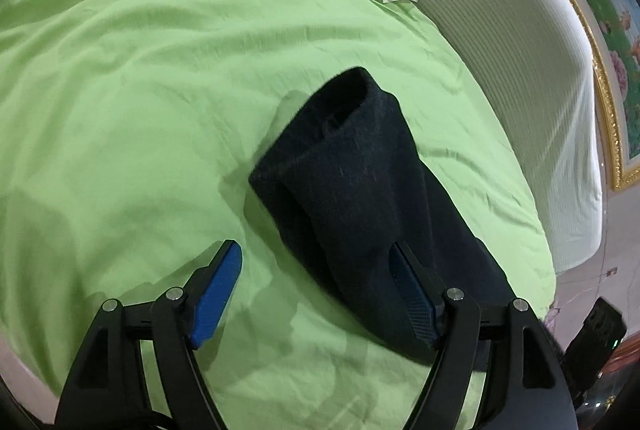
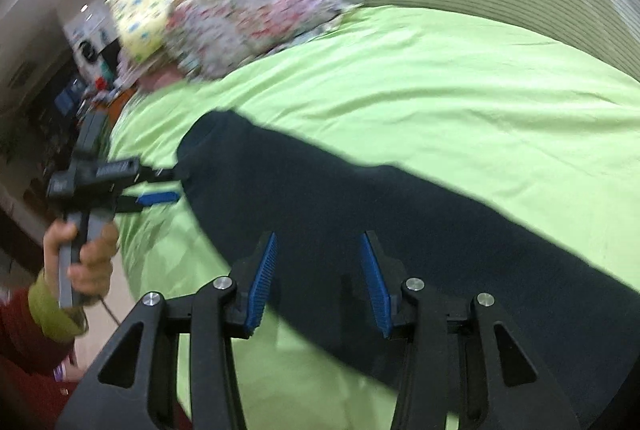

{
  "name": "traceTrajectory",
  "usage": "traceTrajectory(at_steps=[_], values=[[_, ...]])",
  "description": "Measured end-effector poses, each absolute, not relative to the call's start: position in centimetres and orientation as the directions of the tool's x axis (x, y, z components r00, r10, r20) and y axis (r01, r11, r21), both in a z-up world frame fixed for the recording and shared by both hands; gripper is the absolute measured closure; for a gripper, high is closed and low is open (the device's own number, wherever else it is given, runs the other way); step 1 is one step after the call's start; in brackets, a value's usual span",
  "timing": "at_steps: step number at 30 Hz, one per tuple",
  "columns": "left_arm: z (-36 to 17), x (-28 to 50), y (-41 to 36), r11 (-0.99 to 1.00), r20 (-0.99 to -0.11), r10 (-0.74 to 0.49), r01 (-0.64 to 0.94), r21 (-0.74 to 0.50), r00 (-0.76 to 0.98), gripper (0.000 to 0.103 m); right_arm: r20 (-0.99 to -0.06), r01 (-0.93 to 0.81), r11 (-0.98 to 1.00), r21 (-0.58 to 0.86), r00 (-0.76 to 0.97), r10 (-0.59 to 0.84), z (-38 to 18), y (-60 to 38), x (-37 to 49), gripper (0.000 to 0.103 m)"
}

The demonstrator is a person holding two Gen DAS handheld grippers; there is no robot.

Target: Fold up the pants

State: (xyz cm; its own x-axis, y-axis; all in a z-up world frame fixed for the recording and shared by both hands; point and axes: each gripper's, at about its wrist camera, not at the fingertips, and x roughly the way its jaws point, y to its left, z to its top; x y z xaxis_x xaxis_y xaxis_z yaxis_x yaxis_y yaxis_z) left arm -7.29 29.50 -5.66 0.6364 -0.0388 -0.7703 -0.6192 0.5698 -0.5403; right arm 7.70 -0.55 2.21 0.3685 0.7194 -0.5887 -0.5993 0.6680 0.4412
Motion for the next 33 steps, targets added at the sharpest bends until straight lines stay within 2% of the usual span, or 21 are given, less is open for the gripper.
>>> traceTrajectory(at_steps=[4, 6, 8, 14, 16, 17, 22, 28, 31, 33], values=[[-6.0, -6.4, 30.1, 0.581, -0.767, -0.021, -0.617, -0.531, 0.641, 0.029, -0.625, -0.528, 0.720, 0.449, 0.390, 0.676, 0.7, -0.7, 12.9, 0.058], [-6.2, -5.9, 30.0, 0.601, -0.769, -0.014, -0.610, -0.517, 0.639, 0.033, -0.651, -0.528, 0.730, 0.435, 0.376, 0.660, 0.0, 0.2, 15.1, 0.058], [-6.4, -5.4, 30.0, 0.617, -0.770, -0.007, -0.603, -0.506, 0.638, 0.043, -0.677, -0.548, 0.725, 0.418, 0.345, 0.651, -0.7, 1.7, 16.8, 0.058], [-6.7, -5.1, 30.2, 0.623, -0.754, -0.007, -0.588, -0.517, 0.656, 0.052, -0.761, -0.646, 0.674, 0.359, 0.216, 0.612, -3.4, 6.4, 18.5, 0.058], [-6.8, -4.7, 30.1, 0.629, -0.758, 0.010, -0.593, -0.502, 0.652, 0.056, -0.744, -0.664, 0.653, 0.363, 0.216, 0.633, -3.5, 6.5, 18.4, 0.069], [-6.8, -4.5, 30.1, 0.633, -0.757, 0.017, -0.594, -0.498, 0.653, 0.062, -0.736, -0.673, 0.633, 0.383, 0.192, 0.650, -3.4, 6.5, 18.4, 0.085], [-5.8, -5.0, 29.8, 0.645, -0.713, 0.012, -0.551, -0.530, 0.701, 0.081, -0.727, -0.725, 0.624, 0.293, 0.256, 0.638, -1.0, 6.1, 15.9, 0.092], [-2.0, -7.5, 29.2, 0.669, -0.637, 0.018, -0.483, -0.565, 0.771, 0.082, -0.617, -0.664, 0.689, 0.291, 0.420, 0.665, 2.5, 3.5, 15.1, 0.093], [-1.4, -8.1, 29.8, 0.665, -0.611, -0.002, -0.455, -0.592, 0.792, 0.082, -0.611, -0.642, 0.719, 0.267, 0.464, 0.641, 2.1, 4.5, 15.5, 0.093], [-1.9, -7.8, 29.9, 0.677, -0.631, 0.010, -0.469, -0.567, 0.776, 0.082, -0.627, -0.632, 0.728, 0.264, 0.462, 0.628, 1.2, 5.8, 16.1, 0.094]])
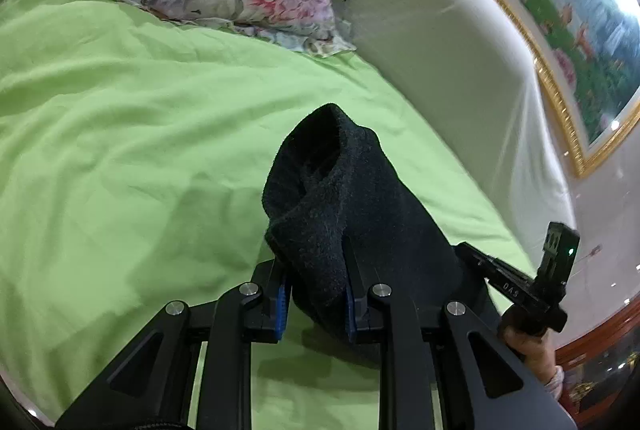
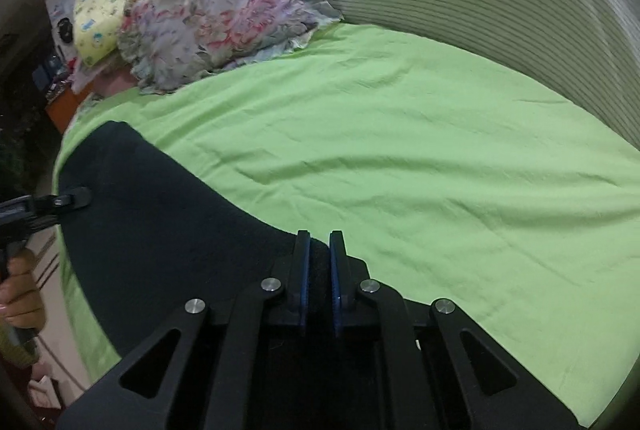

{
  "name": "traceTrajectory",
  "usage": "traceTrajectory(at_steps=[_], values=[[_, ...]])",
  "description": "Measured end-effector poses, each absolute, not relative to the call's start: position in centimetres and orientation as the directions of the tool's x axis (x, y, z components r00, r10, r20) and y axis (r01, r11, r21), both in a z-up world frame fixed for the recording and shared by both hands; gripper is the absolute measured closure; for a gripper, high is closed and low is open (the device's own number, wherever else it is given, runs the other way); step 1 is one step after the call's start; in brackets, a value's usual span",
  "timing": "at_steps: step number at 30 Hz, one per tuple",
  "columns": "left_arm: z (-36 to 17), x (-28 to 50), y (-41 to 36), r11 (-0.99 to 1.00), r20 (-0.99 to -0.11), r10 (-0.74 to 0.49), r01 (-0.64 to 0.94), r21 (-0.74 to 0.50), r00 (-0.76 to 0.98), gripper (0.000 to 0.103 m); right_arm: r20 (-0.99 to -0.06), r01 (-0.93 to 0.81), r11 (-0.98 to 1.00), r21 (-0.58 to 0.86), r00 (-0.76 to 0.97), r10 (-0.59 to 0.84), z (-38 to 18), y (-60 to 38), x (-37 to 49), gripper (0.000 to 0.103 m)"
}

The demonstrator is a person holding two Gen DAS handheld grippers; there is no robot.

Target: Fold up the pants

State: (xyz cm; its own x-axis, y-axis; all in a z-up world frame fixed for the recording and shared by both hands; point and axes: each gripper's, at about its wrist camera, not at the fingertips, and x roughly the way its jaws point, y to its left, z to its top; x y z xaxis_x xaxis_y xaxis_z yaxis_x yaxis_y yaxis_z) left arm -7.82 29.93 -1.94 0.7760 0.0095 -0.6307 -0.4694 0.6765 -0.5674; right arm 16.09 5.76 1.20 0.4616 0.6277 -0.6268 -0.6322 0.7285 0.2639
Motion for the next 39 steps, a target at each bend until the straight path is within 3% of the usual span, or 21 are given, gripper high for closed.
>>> traceTrajectory(at_steps=[7, 11, 18, 25, 39], values=[[-5.3, -7.0, 30.7, 0.666, -0.715, 0.003, -0.535, -0.520, 0.699, 0.076, -0.672, -0.559, 0.781, 0.277, 0.469, 0.574, -1.8, 6.8, 16.7, 0.089], [-3.6, -8.4, 30.8, 0.690, -0.697, 0.055, -0.532, -0.491, 0.715, 0.055, -0.643, -0.486, 0.812, 0.323, 0.517, 0.565, -0.8, 3.9, 15.3, 0.071], [0.4, -9.4, 29.1, 0.747, -0.660, 0.110, -0.500, -0.438, 0.743, 0.042, -0.564, -0.388, 0.817, 0.428, 0.592, 0.576, -0.2, -3.0, 10.1, 0.061], [1.9, -5.4, 23.6, 0.828, -0.660, 0.009, -0.376, -0.416, 0.751, 0.030, -0.557, -0.214, 0.842, 0.495, 0.666, 0.497, -2.1, -11.9, 4.2, 0.060], [0.8, 5.6, 7.1, 0.937, -0.727, -0.239, -0.043, -0.347, 0.644, 0.025, -0.593, 0.176, 0.787, 0.591, 0.757, 0.276, -6.9, -26.9, -1.4, 0.059]])
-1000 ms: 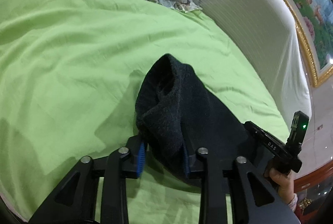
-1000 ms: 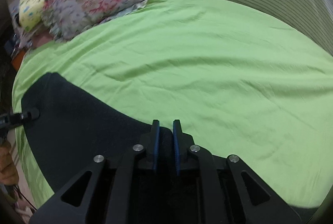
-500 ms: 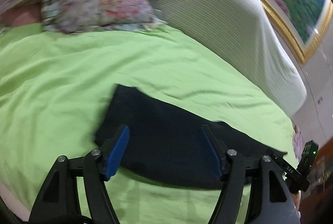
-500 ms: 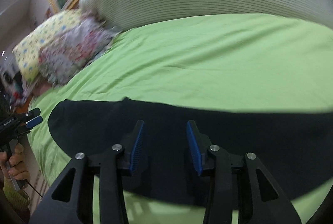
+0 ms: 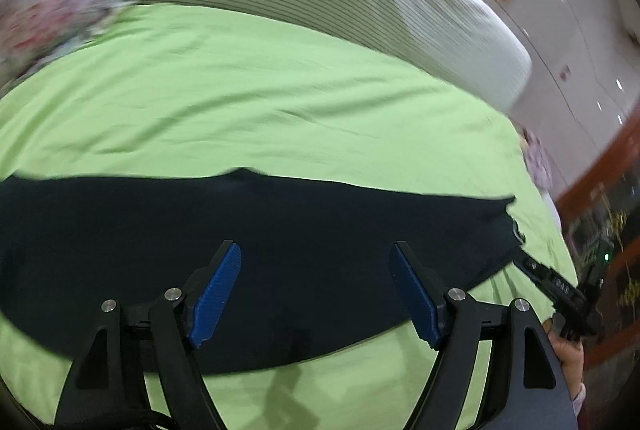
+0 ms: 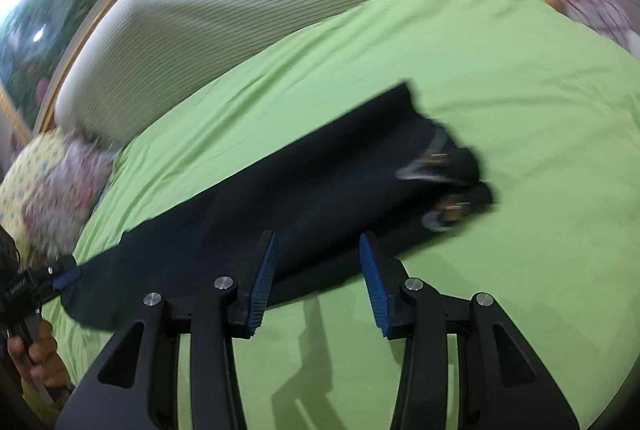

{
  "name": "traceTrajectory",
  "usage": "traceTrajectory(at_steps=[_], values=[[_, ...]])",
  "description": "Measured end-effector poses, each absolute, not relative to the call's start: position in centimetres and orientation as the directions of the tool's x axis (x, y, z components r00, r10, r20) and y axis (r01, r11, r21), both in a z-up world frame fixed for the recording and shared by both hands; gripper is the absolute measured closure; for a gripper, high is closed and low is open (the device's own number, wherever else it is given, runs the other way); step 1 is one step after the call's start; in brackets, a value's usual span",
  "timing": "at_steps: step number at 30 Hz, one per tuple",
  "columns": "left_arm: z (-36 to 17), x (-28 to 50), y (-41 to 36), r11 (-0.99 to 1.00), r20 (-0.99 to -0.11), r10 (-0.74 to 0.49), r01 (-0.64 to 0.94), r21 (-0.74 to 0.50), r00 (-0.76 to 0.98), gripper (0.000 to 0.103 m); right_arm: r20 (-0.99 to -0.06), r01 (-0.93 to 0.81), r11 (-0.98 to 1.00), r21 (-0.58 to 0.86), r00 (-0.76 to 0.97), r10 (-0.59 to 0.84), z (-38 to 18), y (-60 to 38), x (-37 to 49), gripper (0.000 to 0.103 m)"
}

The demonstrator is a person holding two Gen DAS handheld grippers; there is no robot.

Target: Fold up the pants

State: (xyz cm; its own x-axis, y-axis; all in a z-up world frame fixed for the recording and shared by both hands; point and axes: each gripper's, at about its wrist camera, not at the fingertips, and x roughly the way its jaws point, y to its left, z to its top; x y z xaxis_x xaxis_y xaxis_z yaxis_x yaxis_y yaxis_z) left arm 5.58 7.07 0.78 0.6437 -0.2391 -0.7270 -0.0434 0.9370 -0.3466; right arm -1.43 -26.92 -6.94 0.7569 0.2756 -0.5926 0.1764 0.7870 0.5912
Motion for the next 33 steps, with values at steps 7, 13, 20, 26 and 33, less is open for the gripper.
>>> traceTrajectory(at_steps=[7, 13, 20, 26, 33], values=[[0.8, 12.5, -1.6, 0.951, -0.770, -0.310, 0.169, -0.261, 0.558, 0.024, -0.544, 0.187, 0.710, 0.679, 0.778, 0.315, -8.6, -29.4, -0.3, 0.059], [0.6, 18.3, -7.5, 0.918, -0.799, -0.373, 0.312, -0.244, 0.472, 0.024, -0.511, 0.195, 0.660, 0.725, 0.795, 0.327, -9.7, -30.2, 1.0, 0.066], [0.6, 21.1, -12.7, 0.874, -0.825, -0.397, 0.441, -0.206, 0.403, 0.024, -0.474, 0.179, 0.638, 0.749, 0.818, 0.326, -9.4, -31.2, -1.3, 0.097], [-0.9, 22.5, -17.2, 0.832, -0.857, -0.396, 0.523, -0.184, 0.329, 0.024, -0.507, 0.196, 0.646, 0.737, 0.793, 0.338, -9.9, -31.6, -1.4, 0.097], [-2.4, 23.6, -20.0, 0.806, -0.884, -0.366, 0.574, -0.145, 0.290, 0.024, -0.533, 0.247, 0.636, 0.731, 0.788, 0.308, -9.8, -32.6, -2.8, 0.075]])
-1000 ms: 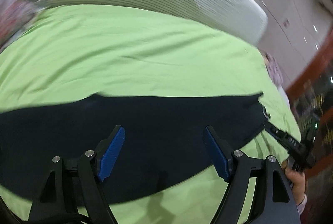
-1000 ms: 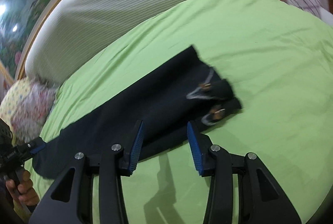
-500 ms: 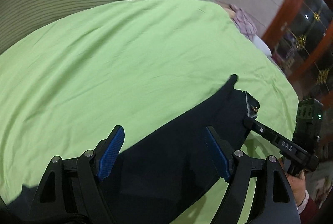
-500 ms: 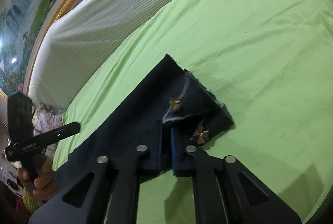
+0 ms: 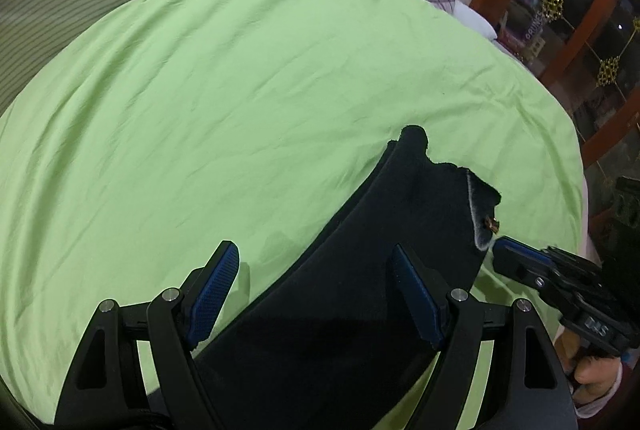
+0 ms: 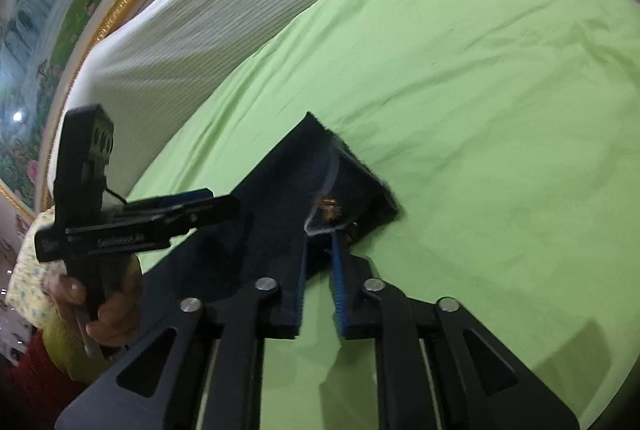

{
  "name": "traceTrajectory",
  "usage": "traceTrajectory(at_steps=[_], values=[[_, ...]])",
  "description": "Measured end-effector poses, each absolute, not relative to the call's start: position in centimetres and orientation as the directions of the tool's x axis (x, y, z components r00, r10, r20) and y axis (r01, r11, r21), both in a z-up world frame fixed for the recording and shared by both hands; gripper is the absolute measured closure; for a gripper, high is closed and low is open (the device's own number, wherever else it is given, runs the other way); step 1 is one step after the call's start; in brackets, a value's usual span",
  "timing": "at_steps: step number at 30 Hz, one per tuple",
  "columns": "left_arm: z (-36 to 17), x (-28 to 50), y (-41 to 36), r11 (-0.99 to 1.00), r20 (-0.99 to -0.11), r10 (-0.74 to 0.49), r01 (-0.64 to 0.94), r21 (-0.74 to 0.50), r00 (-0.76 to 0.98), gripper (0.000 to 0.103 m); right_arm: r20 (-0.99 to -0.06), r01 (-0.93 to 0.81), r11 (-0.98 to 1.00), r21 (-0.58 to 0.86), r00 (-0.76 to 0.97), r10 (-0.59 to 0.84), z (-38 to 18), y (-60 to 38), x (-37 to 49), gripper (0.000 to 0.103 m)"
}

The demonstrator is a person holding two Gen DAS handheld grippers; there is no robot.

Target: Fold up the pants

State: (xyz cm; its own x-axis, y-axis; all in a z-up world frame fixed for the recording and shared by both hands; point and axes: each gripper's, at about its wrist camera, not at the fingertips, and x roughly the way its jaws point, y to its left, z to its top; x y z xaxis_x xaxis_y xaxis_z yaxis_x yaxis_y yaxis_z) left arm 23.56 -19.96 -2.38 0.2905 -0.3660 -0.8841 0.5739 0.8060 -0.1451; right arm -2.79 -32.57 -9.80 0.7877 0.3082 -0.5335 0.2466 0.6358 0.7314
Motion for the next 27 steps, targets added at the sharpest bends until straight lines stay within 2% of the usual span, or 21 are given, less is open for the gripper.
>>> traceTrajectory(at_steps=[2, 3, 8, 10, 11, 16, 18, 21, 22, 23, 27], values=[[-2.4, 24.0, -20.0, 0.802, -0.887, -0.369, 0.578, -0.152, 0.278, 0.024, -0.528, 0.255, 0.614, 0.747, 0.789, 0.314, -10.1, -32.9, -2.6, 0.059], [-2.4, 24.2, -20.0, 0.802, -0.888, -0.368, 0.577, -0.154, 0.275, 0.024, -0.527, 0.257, 0.612, 0.748, 0.790, 0.312, -10.5, -33.1, -2.7, 0.056], [-2.7, 24.5, -20.5, 0.780, -0.890, -0.395, 0.595, -0.194, 0.227, 0.024, -0.486, 0.258, 0.528, 0.809, 0.799, 0.354, -12.6, -33.5, -1.7, 0.057], [-3.3, 24.8, -21.0, 0.774, -0.899, -0.384, 0.604, -0.191, 0.208, 0.025, -0.483, 0.271, 0.511, 0.815, 0.806, 0.343, -13.0, -33.7, -1.6, 0.073], [-3.6, 25.0, -21.2, 0.773, -0.904, -0.377, 0.605, -0.189, 0.199, 0.027, -0.482, 0.277, 0.498, 0.822, 0.804, 0.348, -13.4, -33.9, -1.6, 0.089], [-4.8, 25.5, -22.3, 0.749, -0.905, -0.402, 0.619, -0.238, 0.137, 0.033, -0.430, 0.252, 0.474, 0.844, 0.845, 0.317, -13.5, -34.9, -2.8, 0.093], [-4.8, 25.8, -23.0, 0.731, -0.900, -0.421, 0.630, -0.260, 0.117, 0.042, -0.430, 0.252, 0.469, 0.846, 0.844, 0.321, -13.6, -34.9, -2.8, 0.093], [-4.9, 26.4, -24.1, 0.714, -0.893, -0.440, 0.638, -0.288, 0.090, 0.064, -0.433, 0.251, 0.481, 0.840, 0.845, 0.314, -13.7, -34.8, -2.9, 0.093], [-4.8, 26.3, -24.3, 0.702, -0.887, -0.455, 0.645, -0.303, 0.078, 0.078, -0.429, 0.247, 0.480, 0.841, 0.847, 0.315, -13.9, -34.9, -3.2, 0.093], [-4.6, 26.1, -24.7, 0.691, -0.882, -0.467, 0.650, -0.316, 0.067, 0.084, -0.423, 0.242, 0.478, 0.844, 0.848, 0.318, -13.9, -35.0, -3.3, 0.093], [-3.6, 25.3, -24.1, 0.683, -0.870, -0.483, 0.665, -0.303, 0.100, 0.089, -0.384, 0.198, 0.479, 0.855, 0.863, 0.330, -13.2, -34.9, -3.5, 0.093]])
